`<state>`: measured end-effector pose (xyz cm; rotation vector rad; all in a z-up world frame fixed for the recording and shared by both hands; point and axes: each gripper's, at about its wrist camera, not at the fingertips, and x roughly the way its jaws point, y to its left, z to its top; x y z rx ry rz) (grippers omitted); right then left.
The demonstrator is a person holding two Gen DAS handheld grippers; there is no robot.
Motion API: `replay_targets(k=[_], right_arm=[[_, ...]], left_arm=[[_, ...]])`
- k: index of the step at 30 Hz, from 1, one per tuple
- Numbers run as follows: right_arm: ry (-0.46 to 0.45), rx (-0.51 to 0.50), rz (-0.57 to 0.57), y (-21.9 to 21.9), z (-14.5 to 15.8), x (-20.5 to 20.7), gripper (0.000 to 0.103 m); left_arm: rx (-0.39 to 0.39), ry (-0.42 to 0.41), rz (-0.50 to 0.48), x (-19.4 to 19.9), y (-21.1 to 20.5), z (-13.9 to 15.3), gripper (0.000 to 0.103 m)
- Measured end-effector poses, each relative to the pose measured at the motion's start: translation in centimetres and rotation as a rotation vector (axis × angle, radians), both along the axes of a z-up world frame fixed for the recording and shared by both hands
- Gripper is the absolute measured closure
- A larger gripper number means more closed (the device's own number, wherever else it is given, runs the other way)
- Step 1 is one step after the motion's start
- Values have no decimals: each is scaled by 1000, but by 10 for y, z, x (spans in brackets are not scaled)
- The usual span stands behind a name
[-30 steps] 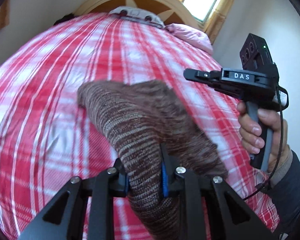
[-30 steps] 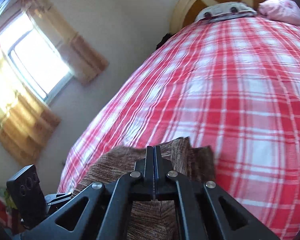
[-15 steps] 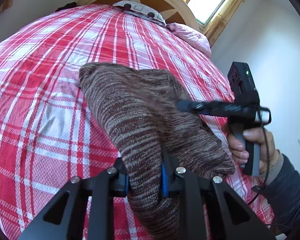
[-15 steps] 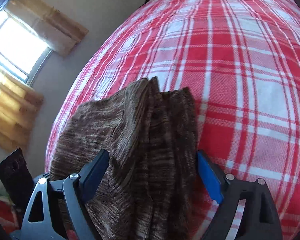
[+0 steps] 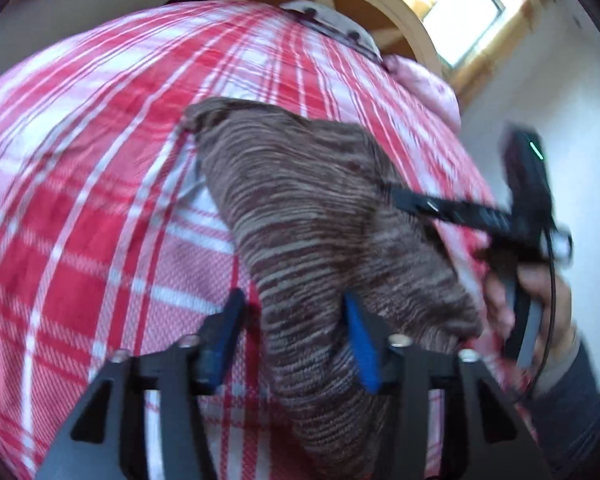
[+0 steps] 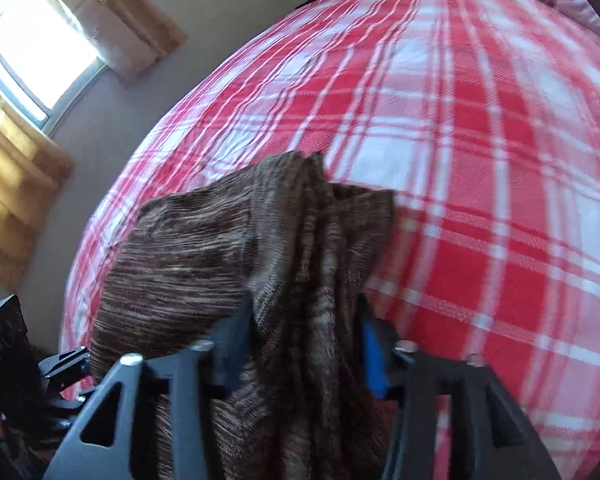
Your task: Fold small clothes
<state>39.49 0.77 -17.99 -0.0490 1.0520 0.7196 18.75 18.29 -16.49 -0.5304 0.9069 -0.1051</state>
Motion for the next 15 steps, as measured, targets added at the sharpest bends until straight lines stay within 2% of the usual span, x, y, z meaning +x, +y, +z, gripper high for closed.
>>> replay_targets(k=[2, 3, 4, 6, 9, 11, 12, 13, 15], right_arm=[[-99, 24, -7, -15, 21, -25, 41], [-122, 62, 29, -22, 32, -41, 41], [-121, 107, 89, -24, 38, -57, 41], [-106, 166, 207, -20, 41, -86, 41], [-53, 144, 324, -9, 21, -115, 41], [-51, 43, 251, -13, 1, -110, 42], [-41, 72, 221, -25, -5, -103, 45], [-16, 108, 211, -33, -5, -98, 48], [22, 110, 186, -43, -3, -96, 53]], left_arm=[[-23, -28, 14, -9, 0, 1, 39], [-12, -43, 19, -13, -4, 2, 39], [4, -56, 21, -17, -8, 3, 38], [34, -70, 31, -26, -19, 5, 27], [93, -74, 32, -33, -35, 6, 19], [132, -42, 20, -32, -47, 0, 8], [159, -16, 4, -32, -55, -5, 6], [223, -27, -14, -35, -65, -6, 5], [339, -22, -38, -39, -80, -9, 4]])
